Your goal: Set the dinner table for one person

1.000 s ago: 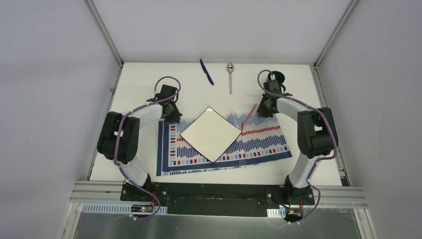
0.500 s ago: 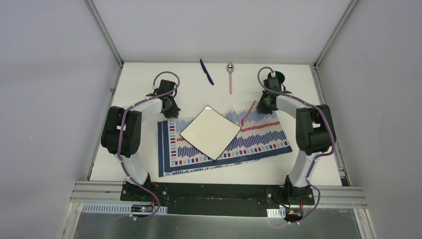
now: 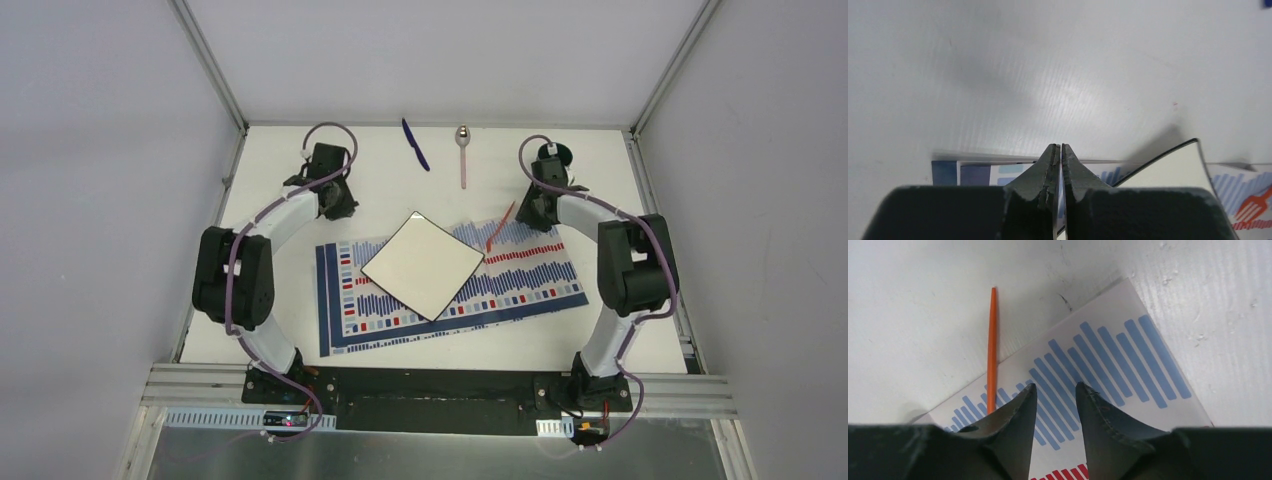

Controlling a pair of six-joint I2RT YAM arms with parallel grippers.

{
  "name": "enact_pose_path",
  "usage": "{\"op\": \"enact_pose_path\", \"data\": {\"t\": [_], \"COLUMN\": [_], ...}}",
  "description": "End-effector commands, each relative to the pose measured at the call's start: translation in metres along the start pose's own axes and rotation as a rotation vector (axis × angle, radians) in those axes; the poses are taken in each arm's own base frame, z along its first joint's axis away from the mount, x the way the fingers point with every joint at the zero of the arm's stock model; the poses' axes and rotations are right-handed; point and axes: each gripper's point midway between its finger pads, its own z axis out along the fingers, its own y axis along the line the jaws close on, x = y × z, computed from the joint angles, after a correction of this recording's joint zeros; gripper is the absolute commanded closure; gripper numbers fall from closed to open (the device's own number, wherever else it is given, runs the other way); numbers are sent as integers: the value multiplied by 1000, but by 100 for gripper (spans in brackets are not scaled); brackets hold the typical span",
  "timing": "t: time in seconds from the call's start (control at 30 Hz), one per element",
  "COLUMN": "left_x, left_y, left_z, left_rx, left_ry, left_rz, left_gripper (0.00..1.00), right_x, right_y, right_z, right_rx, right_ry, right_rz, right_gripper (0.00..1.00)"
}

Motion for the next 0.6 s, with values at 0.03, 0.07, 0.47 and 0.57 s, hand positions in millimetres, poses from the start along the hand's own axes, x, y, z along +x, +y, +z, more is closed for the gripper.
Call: {"op": "enact_pose_path", "data": {"t": [0.03, 0.07, 0.47, 0.57], "left_x": [-83, -87, -117, -118], "left_y": [-9, -6, 79, 86], "left_z": [-68, -76, -119, -124], "left_rx": [-10, -31, -329, -344], "left_ry": [-241, -259, -334, -331], "left_rz": [43, 42, -66, -80], "left_gripper": [93, 93, 92, 92], "right_x": [-35, -37, 61, 115], "right_y": [12, 19, 178, 204], "right_z": [-48, -61, -195, -215], "right_rx": [-15, -27, -709, -829], "right_ry": [-161, -182, 16, 152], "right_rz": [-54, -79, -496, -610], "right_gripper": [53, 52, 41, 40]}}
